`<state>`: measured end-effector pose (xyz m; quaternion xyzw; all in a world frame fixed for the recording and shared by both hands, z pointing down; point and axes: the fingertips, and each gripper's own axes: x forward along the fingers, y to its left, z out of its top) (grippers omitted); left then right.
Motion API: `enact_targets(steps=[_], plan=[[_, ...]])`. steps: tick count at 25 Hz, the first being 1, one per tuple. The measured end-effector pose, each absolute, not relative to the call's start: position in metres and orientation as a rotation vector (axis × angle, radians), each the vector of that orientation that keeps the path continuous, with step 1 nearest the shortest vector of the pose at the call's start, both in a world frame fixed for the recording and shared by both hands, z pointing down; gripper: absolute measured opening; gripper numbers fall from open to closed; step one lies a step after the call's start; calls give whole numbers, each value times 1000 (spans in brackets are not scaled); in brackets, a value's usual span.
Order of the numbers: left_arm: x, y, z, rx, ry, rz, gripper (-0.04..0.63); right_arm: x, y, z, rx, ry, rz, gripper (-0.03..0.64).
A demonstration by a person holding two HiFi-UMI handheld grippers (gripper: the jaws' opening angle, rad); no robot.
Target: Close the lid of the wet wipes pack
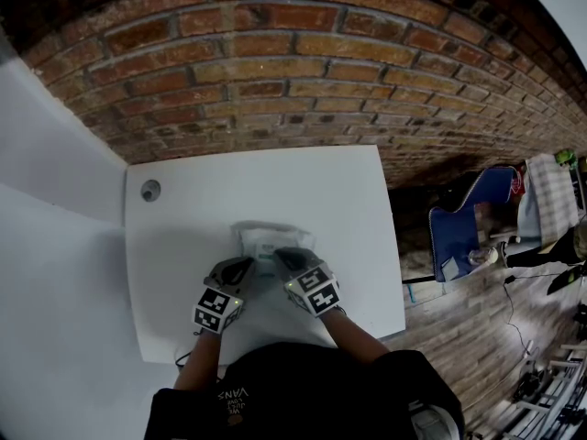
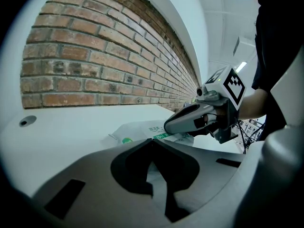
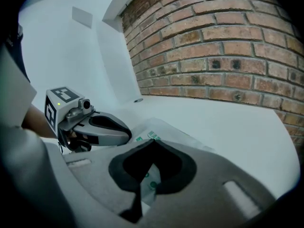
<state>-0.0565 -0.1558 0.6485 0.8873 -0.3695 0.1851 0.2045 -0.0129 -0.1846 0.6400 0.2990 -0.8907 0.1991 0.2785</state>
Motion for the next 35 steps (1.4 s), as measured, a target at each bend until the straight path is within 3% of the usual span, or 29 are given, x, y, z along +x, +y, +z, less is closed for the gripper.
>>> enact_targets(steps=[35], plan=[[-62,-154,636,2472,-1080,481,-2,-14,-182,636,803,-2370,541,-2]])
